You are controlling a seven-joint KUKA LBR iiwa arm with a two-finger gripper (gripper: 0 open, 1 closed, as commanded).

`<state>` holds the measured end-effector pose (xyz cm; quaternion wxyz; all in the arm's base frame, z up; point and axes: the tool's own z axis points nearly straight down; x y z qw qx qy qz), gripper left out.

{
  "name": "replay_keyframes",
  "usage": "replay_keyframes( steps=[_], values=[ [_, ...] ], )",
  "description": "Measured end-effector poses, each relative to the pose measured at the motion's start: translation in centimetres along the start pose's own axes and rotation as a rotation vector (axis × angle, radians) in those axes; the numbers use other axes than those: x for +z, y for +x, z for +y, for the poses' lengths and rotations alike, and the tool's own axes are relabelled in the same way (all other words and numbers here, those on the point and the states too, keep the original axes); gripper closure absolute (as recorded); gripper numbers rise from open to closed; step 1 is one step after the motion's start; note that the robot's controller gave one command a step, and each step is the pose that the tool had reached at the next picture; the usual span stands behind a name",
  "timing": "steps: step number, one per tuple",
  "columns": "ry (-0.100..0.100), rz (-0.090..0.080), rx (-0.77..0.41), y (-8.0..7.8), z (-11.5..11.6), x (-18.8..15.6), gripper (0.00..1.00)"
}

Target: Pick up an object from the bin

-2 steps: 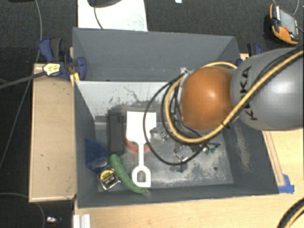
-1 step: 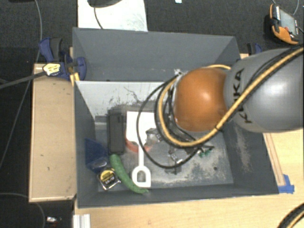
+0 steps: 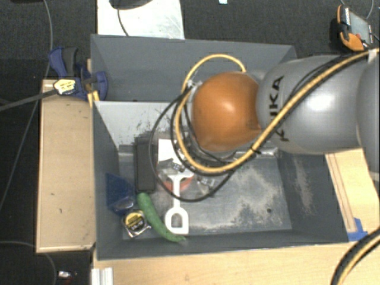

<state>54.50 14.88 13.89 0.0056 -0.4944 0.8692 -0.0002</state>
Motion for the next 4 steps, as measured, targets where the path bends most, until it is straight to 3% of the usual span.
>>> replay_keyframes(
  steps=[1,2,4],
  values=[
    [0.0,0.001,-0.095,-0.2,2.5,6.8,0.0],
    [-0.001,-0.002,-0.51,-1.8,-1.5,7.0,1.0],
    [-0.008,0.0,-0.508,-1.7,-1.3,5.5,1.0]
  ],
)
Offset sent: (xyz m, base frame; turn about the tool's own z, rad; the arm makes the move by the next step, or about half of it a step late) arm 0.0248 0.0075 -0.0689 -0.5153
